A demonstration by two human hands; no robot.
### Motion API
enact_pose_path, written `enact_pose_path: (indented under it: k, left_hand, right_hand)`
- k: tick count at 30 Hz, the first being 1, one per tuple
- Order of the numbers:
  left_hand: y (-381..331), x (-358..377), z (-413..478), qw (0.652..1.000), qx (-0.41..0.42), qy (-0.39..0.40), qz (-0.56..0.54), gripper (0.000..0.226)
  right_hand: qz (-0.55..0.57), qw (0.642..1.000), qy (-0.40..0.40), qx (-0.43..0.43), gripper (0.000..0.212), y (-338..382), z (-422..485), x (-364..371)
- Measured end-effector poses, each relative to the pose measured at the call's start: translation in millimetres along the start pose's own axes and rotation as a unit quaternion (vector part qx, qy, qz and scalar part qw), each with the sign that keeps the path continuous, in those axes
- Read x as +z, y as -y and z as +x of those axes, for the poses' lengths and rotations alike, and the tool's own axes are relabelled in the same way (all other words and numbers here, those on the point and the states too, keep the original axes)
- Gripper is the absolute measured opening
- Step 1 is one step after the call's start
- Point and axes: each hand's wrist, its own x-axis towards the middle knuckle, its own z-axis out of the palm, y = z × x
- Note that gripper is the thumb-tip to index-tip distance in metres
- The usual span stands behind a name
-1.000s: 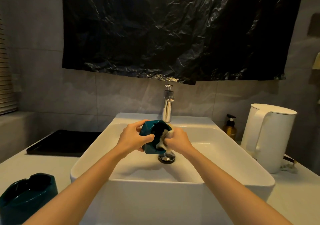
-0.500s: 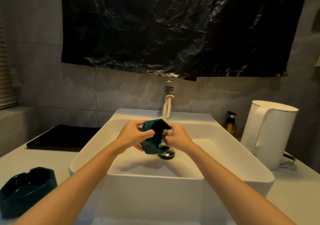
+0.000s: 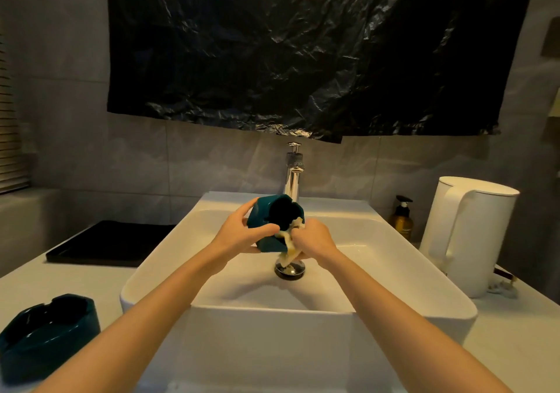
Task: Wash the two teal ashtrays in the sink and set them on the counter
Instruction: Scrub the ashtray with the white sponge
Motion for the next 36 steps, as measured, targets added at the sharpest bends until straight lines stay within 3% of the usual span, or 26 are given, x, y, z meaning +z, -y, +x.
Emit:
enact_pose_path:
  k: [2, 4, 6, 10, 12, 15, 17, 19, 23, 25, 29, 31, 33, 36]
  left_hand:
    - [3.8, 0.6, 2.6, 0.999, 0.020, -0.017, 0.019, 0.072]
    - [6.1, -1.5, 3.0, 0.999, 0.029, -0.030, 0.028, 0.073]
    - [6.9, -3.0, 1.5, 0.999, 0.021, -0.011, 0.037, 0.072]
    - [4.5, -0.6, -4.1, 0.998, 0.028, 0.026, 0.057, 0.065]
    - [3.5, -0.3, -4.0, 0.998, 0.029, 0.015, 0.046, 0.061]
    - [3.3, -1.6, -4.6, 0.997, 0.038, 0.003, 0.073, 0.064]
    - [4.8, -4.1, -4.2, 0.997, 0.034, -0.005, 0.070, 0.065]
    - [4.9, -4.7, -4.1, 0.997, 0.031, -0.002, 0.068, 0.066]
    - [2.0, -0.2, -5.4, 0.997, 0.038, 0.021, 0.070, 0.061]
    - [0.9, -0.4, -4.8, 0.997, 0.035, 0.021, 0.059, 0.057]
    - [2.4, -4.8, -5.3, 0.997, 0.021, 0.019, 0.075, 0.061]
    - [4.2, -4.8, -6.3, 0.996, 0.018, 0.025, 0.082, 0.063]
    - [4.3, -3.8, -6.5, 0.996, 0.019, 0.030, 0.086, 0.063]
    - [3.6, -2.0, -6.2, 0.995, 0.016, 0.044, 0.090, 0.061]
  right_hand:
    - [0.092, 0.994, 0.038, 0.046, 0.010, 1.4, -1.3, -1.3]
    - [0.107, 0.992, 0.051, 0.050, 0.021, 0.3, -1.0, 0.0]
    - [0.062, 0.998, 0.022, 0.013, 0.029, -3.2, 1.3, 1.0]
    - [-0.063, 0.994, -0.061, -0.069, 0.008, -4.1, -4.0, -1.8]
    - [-0.093, 0.987, -0.087, -0.100, 0.014, -2.5, -8.7, -2.3]
    - [-0.043, 0.995, -0.024, -0.085, 0.015, -4.3, -6.0, -2.0]
    - [0.053, 0.996, 0.053, -0.043, 0.034, -1.7, -6.9, -2.7]
    - [0.092, 0.994, 0.057, -0.023, 0.044, -2.1, -3.6, -2.2]
    - [-0.009, 0.996, -0.040, -0.082, 0.013, -5.0, -3.8, -1.5]
    - [-0.080, 0.987, -0.065, -0.121, 0.018, -6.6, -6.6, -2.7]
    - [-0.062, 0.995, 0.022, -0.078, 0.019, -5.9, -4.2, -0.9]
    - [0.004, 0.996, 0.086, -0.028, 0.040, -3.1, -5.8, -0.9]
    - [0.037, 0.996, 0.079, -0.025, 0.045, -3.9, -5.1, -1.6]
    - [-0.034, 0.995, 0.014, -0.091, 0.024, -5.8, -6.1, -2.6]
